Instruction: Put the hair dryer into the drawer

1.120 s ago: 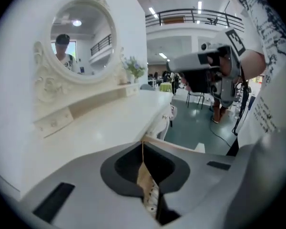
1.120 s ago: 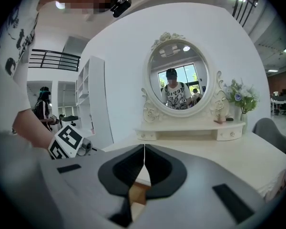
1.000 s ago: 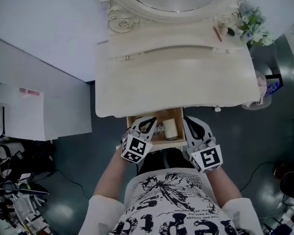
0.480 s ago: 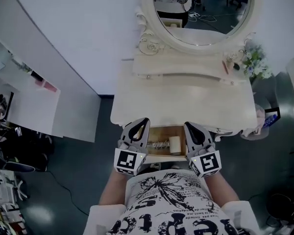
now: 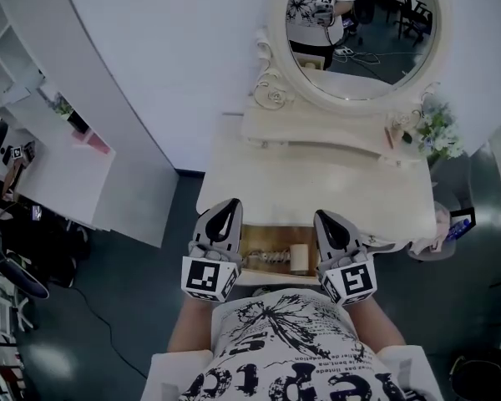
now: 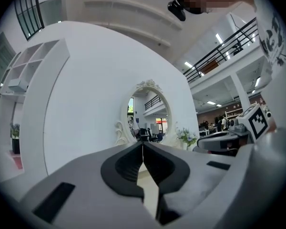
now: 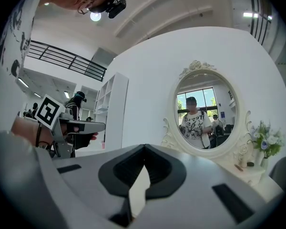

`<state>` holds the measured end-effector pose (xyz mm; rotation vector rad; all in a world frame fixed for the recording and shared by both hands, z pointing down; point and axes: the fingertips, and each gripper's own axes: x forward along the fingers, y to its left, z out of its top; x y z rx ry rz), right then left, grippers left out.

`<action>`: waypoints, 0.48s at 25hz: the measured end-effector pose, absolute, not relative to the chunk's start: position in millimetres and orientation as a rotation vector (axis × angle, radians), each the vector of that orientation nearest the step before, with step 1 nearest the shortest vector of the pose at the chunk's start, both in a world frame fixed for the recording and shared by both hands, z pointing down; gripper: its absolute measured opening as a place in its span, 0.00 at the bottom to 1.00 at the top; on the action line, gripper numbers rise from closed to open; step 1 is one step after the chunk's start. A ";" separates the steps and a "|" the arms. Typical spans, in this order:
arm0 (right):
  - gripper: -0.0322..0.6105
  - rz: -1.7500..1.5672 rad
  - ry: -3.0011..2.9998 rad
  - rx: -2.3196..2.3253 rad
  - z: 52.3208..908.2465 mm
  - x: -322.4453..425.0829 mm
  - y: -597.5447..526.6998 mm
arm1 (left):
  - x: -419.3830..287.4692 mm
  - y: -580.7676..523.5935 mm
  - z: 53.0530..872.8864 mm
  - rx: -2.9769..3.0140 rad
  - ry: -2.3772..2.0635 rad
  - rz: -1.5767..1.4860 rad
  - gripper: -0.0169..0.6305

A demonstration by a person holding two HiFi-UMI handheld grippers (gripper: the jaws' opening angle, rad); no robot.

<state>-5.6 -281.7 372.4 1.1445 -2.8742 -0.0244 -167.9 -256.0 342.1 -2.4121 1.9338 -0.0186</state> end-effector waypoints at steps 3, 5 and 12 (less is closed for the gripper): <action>0.08 -0.028 -2.872 1.147 369.8 -6.9 -280.0 | -166.7 -254.8 339.3 -2.409 1.929 -0.021 0.06; 0.08 -0.033 -2.869 1.153 368.8 -7.0 -280.1 | -165.3 -256.0 340.0 -2.411 1.930 -0.020 0.06; 0.08 -0.053 -2.851 1.157 367.4 -3.5 -280.4 | -154.7 -260.4 340.5 -2.432 1.897 -0.052 0.06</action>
